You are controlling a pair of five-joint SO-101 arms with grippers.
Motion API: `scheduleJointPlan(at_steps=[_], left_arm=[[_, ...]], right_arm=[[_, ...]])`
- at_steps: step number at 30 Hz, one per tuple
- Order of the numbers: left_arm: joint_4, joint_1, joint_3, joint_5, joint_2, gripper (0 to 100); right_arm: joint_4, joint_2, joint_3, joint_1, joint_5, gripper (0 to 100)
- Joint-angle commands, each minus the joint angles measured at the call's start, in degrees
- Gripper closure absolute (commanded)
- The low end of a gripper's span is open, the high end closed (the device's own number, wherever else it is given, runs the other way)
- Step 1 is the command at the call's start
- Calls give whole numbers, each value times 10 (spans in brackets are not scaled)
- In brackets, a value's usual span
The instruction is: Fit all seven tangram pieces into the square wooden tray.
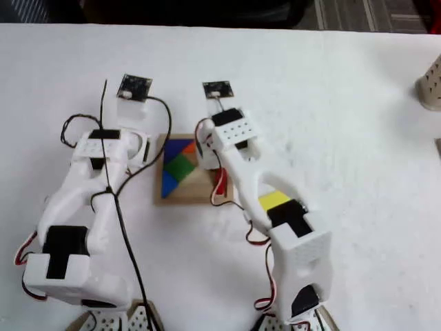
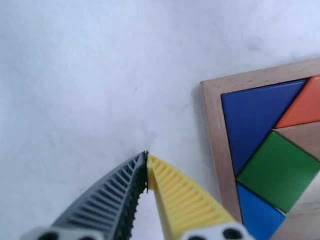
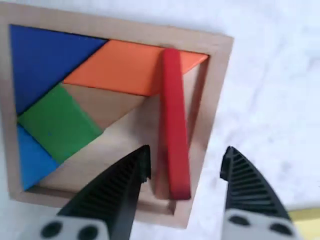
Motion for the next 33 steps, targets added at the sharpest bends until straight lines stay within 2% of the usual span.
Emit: scheduleJointPlan(at_steps=[1, 10, 15, 19, 22, 27, 30, 33], left_arm=[[-14, -6, -9, -6, -34, 980], [-30, -7, -5, -6, -34, 980], [-33, -15, -6, -6, -34, 980], [-33, -15, -6, -6, -34, 980], [-34, -15, -7, -6, -33, 980], [-52, -15, 0, -11, -32, 980], [-70, -5, 18, -11, -36, 980], [-71, 9, 38, -11, -62, 980]], right_arm=[[59, -9, -60, -20, 34, 779], [98, -10, -68, -72, 84, 779], [114, -12, -71, -95, 86, 779], [134, -44, -76, -67, 90, 779], [166, -76, -76, -44, 133, 779], [154, -95, -50, 35, 139, 784], [97, -96, -7, 79, 135, 858], [65, -100, 5, 115, 138, 990]])
